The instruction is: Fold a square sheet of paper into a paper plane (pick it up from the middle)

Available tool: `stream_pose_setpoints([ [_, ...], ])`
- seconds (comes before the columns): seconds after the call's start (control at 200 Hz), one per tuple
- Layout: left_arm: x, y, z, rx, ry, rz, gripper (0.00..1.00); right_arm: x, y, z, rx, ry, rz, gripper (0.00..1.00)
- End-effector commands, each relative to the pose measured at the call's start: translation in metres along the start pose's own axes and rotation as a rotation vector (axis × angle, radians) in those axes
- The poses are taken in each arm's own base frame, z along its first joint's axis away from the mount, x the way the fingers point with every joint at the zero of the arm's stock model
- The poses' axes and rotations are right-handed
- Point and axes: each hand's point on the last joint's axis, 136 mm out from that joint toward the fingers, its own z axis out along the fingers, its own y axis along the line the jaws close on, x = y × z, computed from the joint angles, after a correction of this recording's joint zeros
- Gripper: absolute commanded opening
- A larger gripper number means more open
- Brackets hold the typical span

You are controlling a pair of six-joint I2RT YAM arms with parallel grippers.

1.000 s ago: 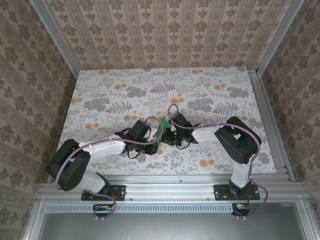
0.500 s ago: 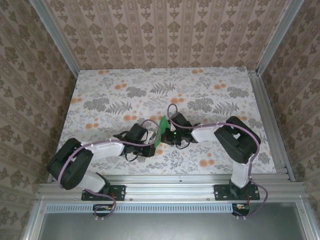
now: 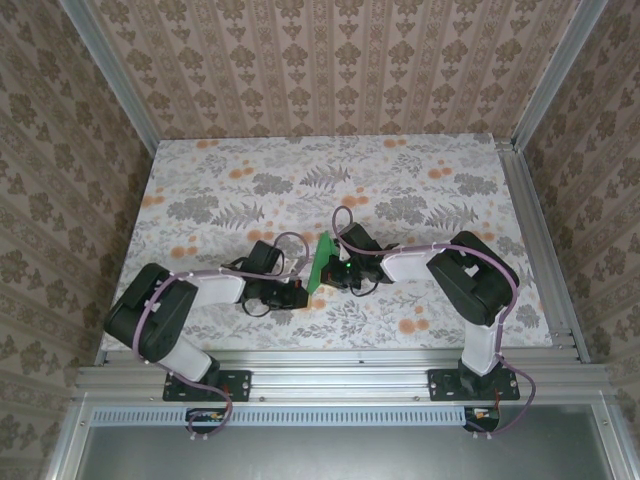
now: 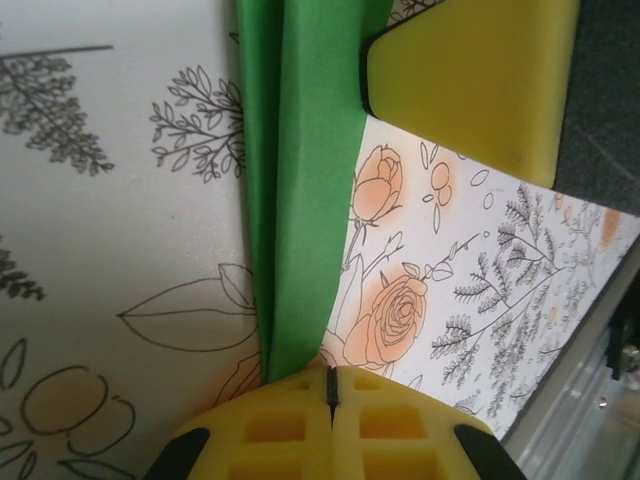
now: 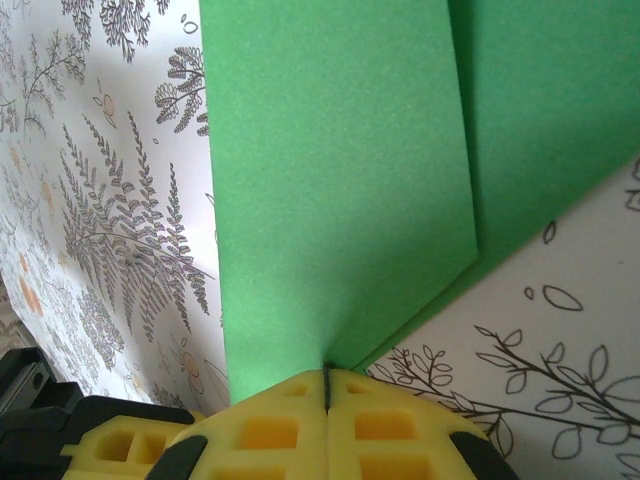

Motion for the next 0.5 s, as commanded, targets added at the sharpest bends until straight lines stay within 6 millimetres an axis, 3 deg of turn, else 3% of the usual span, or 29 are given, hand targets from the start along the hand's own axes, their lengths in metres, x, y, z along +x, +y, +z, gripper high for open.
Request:
stream_pose_setpoints([
  [0.0,0.021,0.024,0.022,-0.075,0.065,-0.034,0.00,0.013,-0.041,0.008,0.141,0.039,0.042,0.06],
  [0.275,-0.017,-0.029,-0.005,-0.034,-0.036,0.128,0.00,-0.011,0.013,-0.021,-0.050,-0.037,0.021,0.19],
  [0.495,-0.031,-0.061,-0.031,-0.042,-0.098,0.224,0.11,-0.018,0.021,-0.056,-0.092,-0.093,0.019,0.28],
])
